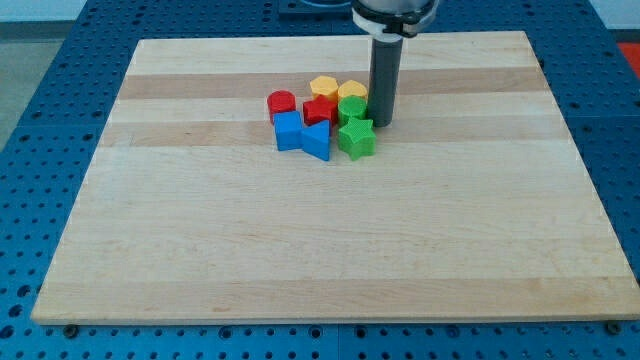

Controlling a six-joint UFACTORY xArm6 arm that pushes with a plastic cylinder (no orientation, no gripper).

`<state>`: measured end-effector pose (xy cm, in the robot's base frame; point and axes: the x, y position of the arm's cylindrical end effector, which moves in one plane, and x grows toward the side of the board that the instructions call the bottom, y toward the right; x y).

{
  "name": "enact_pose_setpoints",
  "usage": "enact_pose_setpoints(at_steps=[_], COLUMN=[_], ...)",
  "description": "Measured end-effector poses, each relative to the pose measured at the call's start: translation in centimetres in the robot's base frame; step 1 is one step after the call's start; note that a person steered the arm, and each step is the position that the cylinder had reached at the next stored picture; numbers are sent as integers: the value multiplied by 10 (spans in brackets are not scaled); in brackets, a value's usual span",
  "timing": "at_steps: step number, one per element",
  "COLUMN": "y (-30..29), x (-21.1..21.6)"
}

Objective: Move yellow heart towards top left

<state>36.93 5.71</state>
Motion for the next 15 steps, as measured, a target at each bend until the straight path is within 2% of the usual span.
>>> enact_pose_setpoints(at_steps=[1, 3, 5, 9, 15], y=[-3, -18, -44, -16, -147], x=[0, -30, -33, -81, -79])
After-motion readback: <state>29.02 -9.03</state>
